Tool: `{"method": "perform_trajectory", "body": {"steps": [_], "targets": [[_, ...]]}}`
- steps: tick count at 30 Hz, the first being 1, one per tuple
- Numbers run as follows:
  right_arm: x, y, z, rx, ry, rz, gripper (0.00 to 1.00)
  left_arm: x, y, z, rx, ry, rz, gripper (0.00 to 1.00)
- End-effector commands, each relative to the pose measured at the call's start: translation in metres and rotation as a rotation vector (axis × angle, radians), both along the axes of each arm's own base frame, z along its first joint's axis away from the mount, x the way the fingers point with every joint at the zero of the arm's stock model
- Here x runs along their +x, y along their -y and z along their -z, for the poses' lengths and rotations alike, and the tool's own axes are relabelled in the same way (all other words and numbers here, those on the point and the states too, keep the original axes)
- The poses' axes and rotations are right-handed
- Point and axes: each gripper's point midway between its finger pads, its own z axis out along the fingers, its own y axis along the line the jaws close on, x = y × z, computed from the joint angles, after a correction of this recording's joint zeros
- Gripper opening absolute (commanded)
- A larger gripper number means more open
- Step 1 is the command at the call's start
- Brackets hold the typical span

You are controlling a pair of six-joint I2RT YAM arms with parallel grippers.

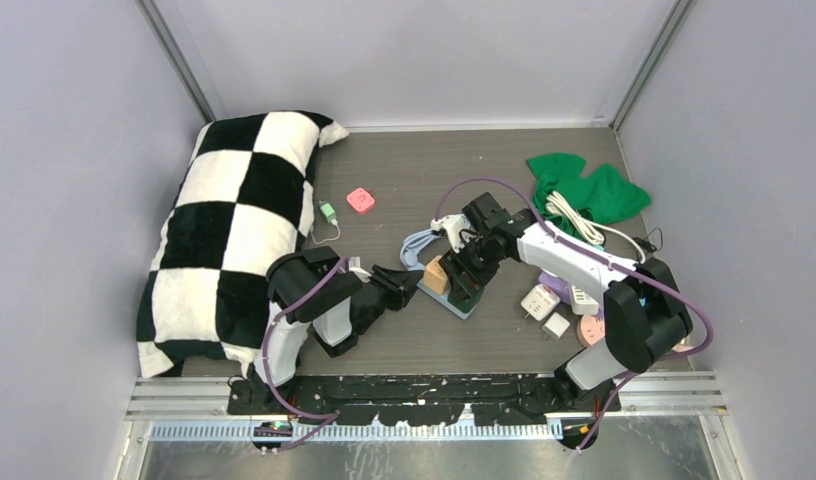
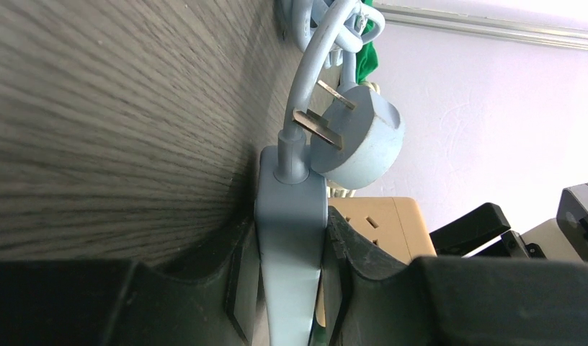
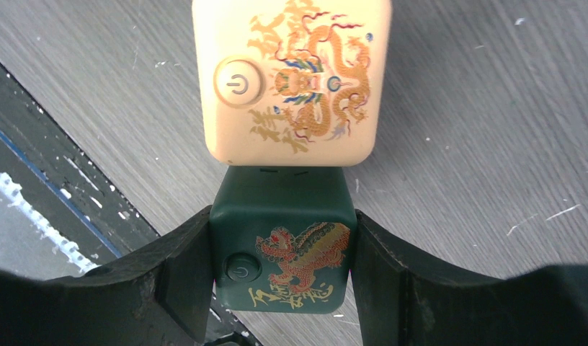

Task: Pull the plug off the socket
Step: Remove the plug from the socket.

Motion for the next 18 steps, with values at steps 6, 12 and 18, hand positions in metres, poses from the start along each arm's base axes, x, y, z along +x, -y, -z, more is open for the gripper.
{"method": "perform_trajectory", "body": {"steps": [6,12,18], "targets": [[-0.012,-0.015,-0.026,0.184,-0.013,-0.047,0.01,-0.003,-0.010,0.031,0.087,-0.073,-0.016,0.00],[-0.056,-0.048,-0.056,0.375,-0.157,-0.241,0.01,-0.003,-0.011,0.029,0.090,-0.069,-0.017,0.00],[0.019,0.003,-0.020,0.037,0.118,0.035,0.01,-0.005,-0.013,0.029,0.095,-0.067,-0.022,0.00]]}}
